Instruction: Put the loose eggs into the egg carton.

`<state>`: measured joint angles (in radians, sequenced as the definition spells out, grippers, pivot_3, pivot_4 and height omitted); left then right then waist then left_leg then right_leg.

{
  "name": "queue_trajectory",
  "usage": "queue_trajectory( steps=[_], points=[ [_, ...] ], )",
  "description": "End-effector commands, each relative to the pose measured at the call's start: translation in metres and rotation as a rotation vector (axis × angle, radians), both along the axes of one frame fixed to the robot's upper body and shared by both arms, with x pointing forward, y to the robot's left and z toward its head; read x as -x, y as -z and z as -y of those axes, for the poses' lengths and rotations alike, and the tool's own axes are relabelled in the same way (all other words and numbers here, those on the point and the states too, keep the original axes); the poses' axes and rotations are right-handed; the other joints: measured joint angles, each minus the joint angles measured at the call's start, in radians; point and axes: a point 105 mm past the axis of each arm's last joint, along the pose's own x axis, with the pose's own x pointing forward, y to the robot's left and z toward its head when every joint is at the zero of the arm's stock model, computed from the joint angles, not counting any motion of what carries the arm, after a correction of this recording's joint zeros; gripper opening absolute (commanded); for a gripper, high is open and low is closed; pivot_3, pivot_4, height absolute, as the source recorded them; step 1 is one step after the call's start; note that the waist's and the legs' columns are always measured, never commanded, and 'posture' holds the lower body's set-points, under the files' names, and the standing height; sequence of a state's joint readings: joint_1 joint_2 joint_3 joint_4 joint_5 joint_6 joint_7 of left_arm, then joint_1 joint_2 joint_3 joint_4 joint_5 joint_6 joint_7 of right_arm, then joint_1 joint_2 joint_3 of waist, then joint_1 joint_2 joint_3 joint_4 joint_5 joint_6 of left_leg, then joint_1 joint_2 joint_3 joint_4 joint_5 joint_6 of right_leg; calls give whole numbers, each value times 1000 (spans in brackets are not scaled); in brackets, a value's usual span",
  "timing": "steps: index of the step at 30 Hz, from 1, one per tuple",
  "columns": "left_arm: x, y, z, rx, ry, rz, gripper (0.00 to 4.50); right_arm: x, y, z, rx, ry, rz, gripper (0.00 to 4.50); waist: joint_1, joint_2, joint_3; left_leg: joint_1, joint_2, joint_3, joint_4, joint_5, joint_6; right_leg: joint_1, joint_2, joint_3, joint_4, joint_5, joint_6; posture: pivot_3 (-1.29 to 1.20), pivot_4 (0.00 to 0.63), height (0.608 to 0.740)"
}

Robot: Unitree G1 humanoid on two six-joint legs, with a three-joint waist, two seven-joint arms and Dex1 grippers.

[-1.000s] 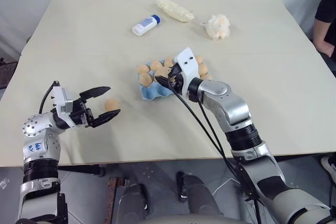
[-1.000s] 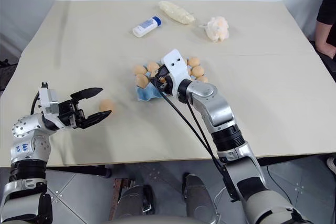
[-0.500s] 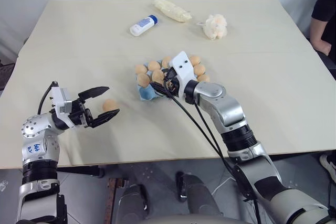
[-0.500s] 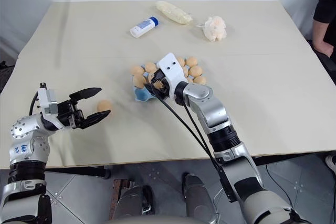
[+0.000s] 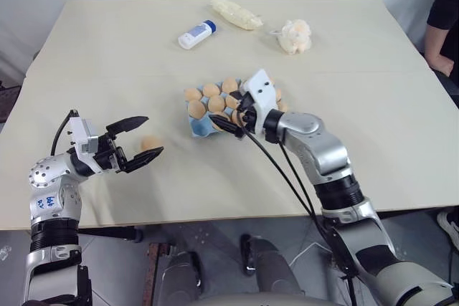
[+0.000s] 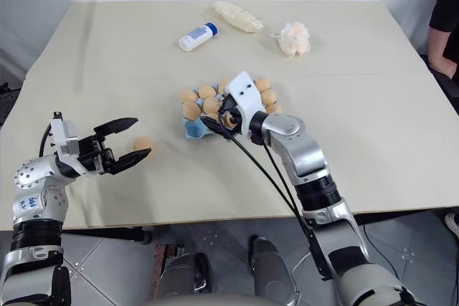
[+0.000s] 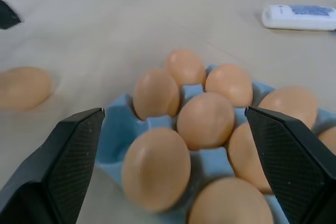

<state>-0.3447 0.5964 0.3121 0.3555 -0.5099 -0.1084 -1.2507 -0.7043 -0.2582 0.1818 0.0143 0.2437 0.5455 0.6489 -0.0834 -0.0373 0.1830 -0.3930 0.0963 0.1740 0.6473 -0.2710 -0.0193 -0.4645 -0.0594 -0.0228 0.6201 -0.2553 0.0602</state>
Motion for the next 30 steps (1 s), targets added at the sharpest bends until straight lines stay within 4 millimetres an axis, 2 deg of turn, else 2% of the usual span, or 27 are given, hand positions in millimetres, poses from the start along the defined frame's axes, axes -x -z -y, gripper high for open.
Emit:
queue_trajectory(
  steps=[1, 2, 7, 11, 16, 19, 22, 24, 27, 30],
  points=[
    [7, -18, -9, 16, -59, 81, 4500, 18, -30, 18, -65, -77, 102, 4487, 0, 0, 0, 0, 1, 0, 0, 0, 0, 0, 0, 0, 0, 0, 0, 0, 150, 740],
    [8, -19, -10, 15, -68, 83, 4500, 20, -31, 22, -68, -81, 108, 4487, 0, 0, 0, 0, 1, 0, 0, 0, 0, 0, 1, 0, 0, 0, 0, 0, 150, 740],
    [19, -22, -33, 20, -227, 103, 4500, 31, -27, 70, -40, -104, 136, 4487, 3, 0, 0, 1, 1, 0, 0, -1, -1, 0, 1, 0, -1, 0, -1, 0, 150, 740],
    [34, -17, -55, 19, -363, 86, 4500, 48, -17, 105, -35, -157, 138, 4487, 1, 0, 0, 2, 1, 0, -1, -2, 0, 1, 1, 1, -2, -1, -1, 0, 150, 740],
    [57, -9, -81, 16, -522, 30, 4500, 55, -8, 138, -37, -151, 113, 4487, 0, 0, 0, 3, 2, 0, 0, -2, -1, 1, 1, 2, -2, -1, -1, 0, 150, 740],
    [67, -3, -93, -11, -589, -17, 4500, 60, -3, 149, -23, -172, 101, 4487, 1, 0, 0, 4, 2, 0, 0, -5, -5, 1, 0, 2, -2, -1, -2, 0, 150, 740],
    [76, 0, -110, -30, -689, -60, 4500, 65, 3, 159, 2, -197, 84, 4487, 1, 0, 0, 4, 1, -1, 0, -5, -5, 1, -1, 2, -2, -5, -9, 0, 150, 740],
    [82, 1, -119, -42, -760, -76, 4500, 62, 6, 164, 23, -183, 78, 4487, -1, 0, 0, 4, 1, -2, 0, -5, -5, 1, -1, 3, -2, -5, -9, 0, 150, 740],
    [95, 9, -137, -32, -927, -140, 4500, 56, 4, 163, 20, -167, 86, 4487, -5, 0, 0, 5, 1, -3, 0, -6, -4, 1, -2, 6, -3, -5, -9, 0, 150, 740],
    [104, 17, -142, -15, -1006, -193, 4500, 52, 3, 159, 13, -169, 91, 4487, -4, 0, 0, 6, 2, -2, 0, -7, -5, 1, -2, 7, -3, -5, -9, 0, 150, 740]
  ],
)
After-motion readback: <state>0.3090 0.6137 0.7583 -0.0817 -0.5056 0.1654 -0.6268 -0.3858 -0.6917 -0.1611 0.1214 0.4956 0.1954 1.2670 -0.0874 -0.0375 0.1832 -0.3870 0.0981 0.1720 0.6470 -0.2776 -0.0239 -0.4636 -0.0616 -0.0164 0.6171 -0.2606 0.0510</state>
